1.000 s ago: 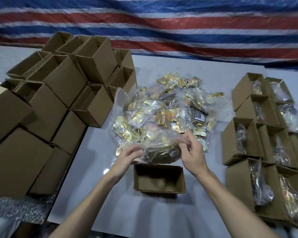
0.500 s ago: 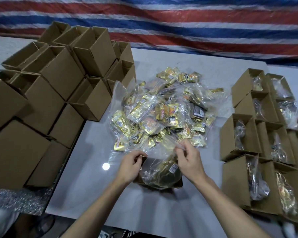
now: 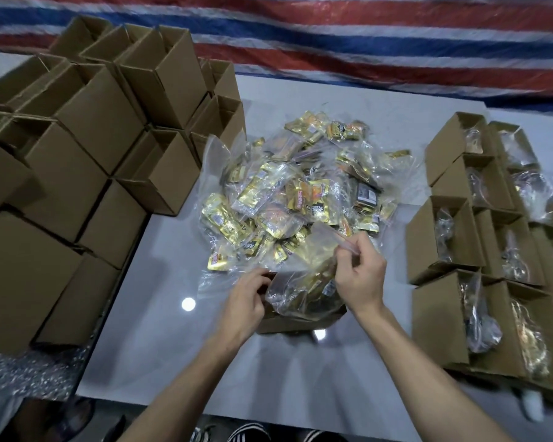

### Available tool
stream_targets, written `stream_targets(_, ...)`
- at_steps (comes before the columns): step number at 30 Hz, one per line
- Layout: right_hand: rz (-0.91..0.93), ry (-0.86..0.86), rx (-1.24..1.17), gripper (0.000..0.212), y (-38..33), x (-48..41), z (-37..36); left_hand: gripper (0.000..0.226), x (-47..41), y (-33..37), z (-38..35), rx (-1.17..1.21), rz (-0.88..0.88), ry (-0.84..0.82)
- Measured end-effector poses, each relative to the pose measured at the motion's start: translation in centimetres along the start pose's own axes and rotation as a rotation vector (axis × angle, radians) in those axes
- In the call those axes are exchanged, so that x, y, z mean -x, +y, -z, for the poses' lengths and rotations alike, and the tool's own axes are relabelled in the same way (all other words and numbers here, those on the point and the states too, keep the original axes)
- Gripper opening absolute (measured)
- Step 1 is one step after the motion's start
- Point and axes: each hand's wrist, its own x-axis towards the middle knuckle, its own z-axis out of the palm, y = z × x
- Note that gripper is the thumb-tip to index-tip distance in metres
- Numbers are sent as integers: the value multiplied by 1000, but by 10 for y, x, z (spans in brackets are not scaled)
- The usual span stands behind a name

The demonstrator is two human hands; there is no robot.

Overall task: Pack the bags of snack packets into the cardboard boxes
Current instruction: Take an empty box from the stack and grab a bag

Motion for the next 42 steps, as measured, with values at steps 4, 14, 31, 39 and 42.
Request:
stream_targets(4, -37, 101, -40, 25, -3, -3, 1, 47, 1, -4, -5, 18, -12, -11)
stream_targets(14, 8, 162, -79, 29, 11, -2, 2, 58, 3, -11, -25, 77, -151, 95)
stream_targets(31, -19, -683, 392, 17, 50, 63, 12, 57, 3, -21, -28, 11, -143, 41)
stream_targets(39, -192, -560, 266, 17, 42, 53, 10, 58, 2, -14, -25, 22, -207, 61)
stream_targets(42, 94, -618, 559, 10, 45, 63, -3, 62, 3, -15, -24, -9, -249, 95)
